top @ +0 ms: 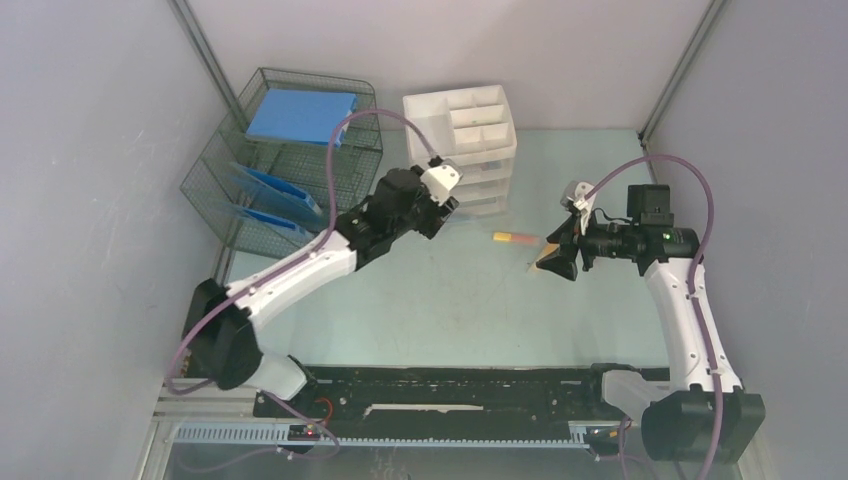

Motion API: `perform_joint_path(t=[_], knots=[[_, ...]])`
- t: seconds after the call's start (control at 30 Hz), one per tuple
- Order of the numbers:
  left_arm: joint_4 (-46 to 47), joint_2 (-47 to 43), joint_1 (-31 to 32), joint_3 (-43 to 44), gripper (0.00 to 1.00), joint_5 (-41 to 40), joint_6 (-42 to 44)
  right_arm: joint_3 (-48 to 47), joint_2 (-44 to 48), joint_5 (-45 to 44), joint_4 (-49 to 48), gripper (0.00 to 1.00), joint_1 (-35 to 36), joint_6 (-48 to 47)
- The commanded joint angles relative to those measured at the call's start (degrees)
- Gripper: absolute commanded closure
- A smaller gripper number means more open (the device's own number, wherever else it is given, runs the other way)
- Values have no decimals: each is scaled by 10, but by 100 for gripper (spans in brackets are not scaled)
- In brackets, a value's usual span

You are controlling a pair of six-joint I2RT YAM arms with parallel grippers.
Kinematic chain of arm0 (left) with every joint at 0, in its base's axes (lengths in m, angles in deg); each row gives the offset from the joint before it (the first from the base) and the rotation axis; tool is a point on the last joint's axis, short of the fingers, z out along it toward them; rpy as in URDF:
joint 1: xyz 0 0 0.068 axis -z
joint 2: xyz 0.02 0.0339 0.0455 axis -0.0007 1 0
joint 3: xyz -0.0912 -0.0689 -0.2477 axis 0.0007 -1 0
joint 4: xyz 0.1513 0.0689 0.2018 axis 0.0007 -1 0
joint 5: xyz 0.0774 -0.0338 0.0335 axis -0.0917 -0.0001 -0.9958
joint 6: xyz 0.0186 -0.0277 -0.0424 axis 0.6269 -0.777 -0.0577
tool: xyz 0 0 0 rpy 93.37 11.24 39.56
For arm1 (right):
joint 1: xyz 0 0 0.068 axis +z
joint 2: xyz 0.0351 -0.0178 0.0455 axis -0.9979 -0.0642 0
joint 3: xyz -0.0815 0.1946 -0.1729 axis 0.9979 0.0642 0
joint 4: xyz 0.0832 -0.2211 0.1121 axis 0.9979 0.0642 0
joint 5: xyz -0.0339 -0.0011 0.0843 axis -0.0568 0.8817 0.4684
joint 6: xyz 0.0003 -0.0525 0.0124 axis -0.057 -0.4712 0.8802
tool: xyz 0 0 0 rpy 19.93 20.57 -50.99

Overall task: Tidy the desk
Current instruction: Place the stationery in the drawer, then pick up the stationery from the center of the board.

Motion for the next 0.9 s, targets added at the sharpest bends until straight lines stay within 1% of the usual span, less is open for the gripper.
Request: perform_joint_path(t=[0.0,0.07,0.13,0.2,0.23,0.27,0.37,0.4,0.43,0.5,0.6,0.77,0.87], knots=[[74,-95,-1,-90,30,9,-116,3,0,9,8,29,-2,-27],[92,-136,-3,-132,26,8,-147,13,3,7,-2,29,-2,-33],[113,-179,-10,-177,20,11,-183,19,3,6,-5,29,-1,-44],[139,-225,-21,-223,11,16,-225,21,-6,2,-1,29,4,-57],[151,-247,-28,-248,3,19,-249,21,-12,-3,0,29,9,-66],[162,-270,-38,-272,1,20,-272,21,-17,-11,2,29,15,-79],[185,-339,-59,-344,0,47,-319,21,-30,-36,18,29,32,-163],[193,-361,-64,-365,0,51,-331,21,-35,-49,26,28,52,-198],[199,-381,-66,-382,0,53,-339,21,-42,-66,29,27,62,-233],[201,-419,-68,-412,0,52,-348,21,-60,-97,15,23,77,-267],[192,-470,-69,-444,0,45,-363,21,-99,-141,-25,22,95,-287],[179,-532,-69,-480,0,44,-382,19,-188,-240,-110,21,130,-290],[163,-560,-69,-489,0,38,-381,-9,-246,-258,-123,22,135,-279]])
